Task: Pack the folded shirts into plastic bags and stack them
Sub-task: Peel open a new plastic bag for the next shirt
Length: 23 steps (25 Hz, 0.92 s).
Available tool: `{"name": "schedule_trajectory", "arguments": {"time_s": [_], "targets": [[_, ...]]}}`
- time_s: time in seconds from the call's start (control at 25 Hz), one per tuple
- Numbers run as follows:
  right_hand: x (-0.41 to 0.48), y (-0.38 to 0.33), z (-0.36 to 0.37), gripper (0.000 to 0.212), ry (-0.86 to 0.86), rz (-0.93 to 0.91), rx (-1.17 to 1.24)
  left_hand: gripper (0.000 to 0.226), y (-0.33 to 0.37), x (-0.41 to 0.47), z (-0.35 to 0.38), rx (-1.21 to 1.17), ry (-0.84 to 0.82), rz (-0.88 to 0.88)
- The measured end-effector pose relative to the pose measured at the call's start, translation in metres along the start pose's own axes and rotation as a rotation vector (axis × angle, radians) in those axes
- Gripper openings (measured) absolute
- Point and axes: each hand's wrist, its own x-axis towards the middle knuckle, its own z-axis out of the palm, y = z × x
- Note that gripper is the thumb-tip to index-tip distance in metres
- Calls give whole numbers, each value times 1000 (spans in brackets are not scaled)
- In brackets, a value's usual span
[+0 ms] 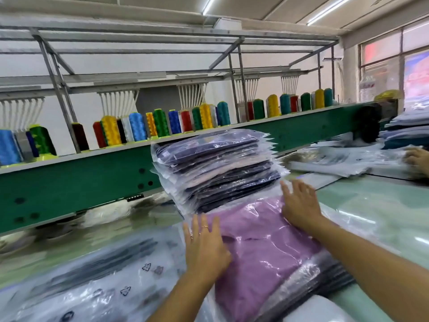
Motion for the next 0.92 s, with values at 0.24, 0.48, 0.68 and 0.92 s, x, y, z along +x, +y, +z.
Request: {"name": "schedule_trajectory", "arguments": {"time_s": [0.24, 0.48, 0.68, 0.92], "targets": [[-3, -21, 21, 67, -383, -173, 246, 96, 15, 17, 36, -124, -298, -33], [0, -8, 26, 95, -449, -170, 226, 114, 24, 21, 42, -128, -349, -38], [-2, -8, 35, 78, -478, -148, 196, 107, 22, 17, 40, -115, -376, -12], [-4, -41, 2, 45, -373, -201, -125, 56, -3, 4, 15, -116, -145, 58]]}}
